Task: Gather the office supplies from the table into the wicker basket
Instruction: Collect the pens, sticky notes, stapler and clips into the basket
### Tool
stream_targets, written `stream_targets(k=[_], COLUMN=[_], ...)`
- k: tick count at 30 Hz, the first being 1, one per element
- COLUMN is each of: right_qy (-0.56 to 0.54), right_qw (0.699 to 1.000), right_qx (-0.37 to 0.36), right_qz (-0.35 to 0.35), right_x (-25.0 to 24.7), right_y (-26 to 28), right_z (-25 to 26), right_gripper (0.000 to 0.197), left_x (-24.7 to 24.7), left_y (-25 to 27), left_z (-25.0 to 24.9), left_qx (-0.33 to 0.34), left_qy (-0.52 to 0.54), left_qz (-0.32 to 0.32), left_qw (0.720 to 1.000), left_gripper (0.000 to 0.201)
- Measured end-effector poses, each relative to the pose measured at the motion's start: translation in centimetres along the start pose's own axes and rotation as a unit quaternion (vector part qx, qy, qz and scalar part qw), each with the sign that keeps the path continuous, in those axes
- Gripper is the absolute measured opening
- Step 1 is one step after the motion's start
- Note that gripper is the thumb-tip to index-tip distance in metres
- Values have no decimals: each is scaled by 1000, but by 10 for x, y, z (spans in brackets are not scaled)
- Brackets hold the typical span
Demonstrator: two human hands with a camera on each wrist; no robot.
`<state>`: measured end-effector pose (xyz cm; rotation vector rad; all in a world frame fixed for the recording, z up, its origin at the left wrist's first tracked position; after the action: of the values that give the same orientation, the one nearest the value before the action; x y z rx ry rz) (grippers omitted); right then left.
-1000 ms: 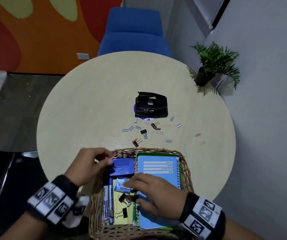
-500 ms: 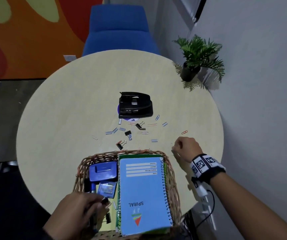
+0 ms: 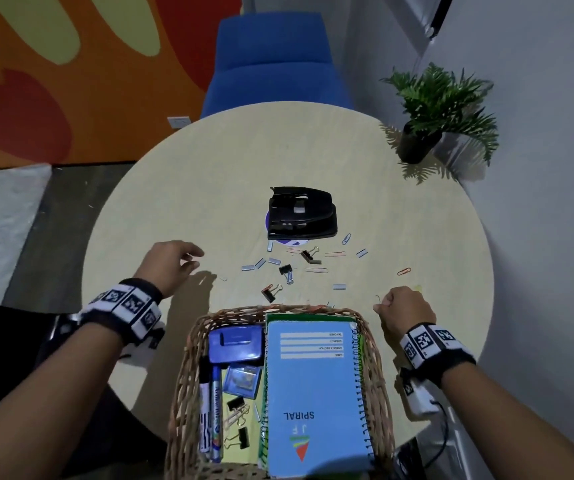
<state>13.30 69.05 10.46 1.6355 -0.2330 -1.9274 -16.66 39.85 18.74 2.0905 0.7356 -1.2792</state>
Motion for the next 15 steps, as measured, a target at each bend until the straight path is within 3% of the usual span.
stream_targets(k=[8,15], right_qy=[-73,-96], right_qw=[996,993], right_qx=[-5,-36], right_qz=[-40,-57], right_x=[-20,-41], right_y=[17,36], right_z=[-21,-29], right_gripper=[18,19], left_x=[62,75], left_y=[-39,-45], left_z=[-10,-4], left_qx=[26,50], left_qy=[-22,-95], left_qz=[130,119], left_qw=[991,987], left_gripper=[19,21])
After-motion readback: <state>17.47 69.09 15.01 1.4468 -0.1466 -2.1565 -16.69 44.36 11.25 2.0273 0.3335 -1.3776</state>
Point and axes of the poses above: each hand's wrist, its own y-axis away from the middle knuckle, its own x-axis out of the palm, z = x × y, the point moved 5 cm from there along -y, towards the middle knuckle, and after that the axes turned 7 degrees about x, right-handed, at the moved point
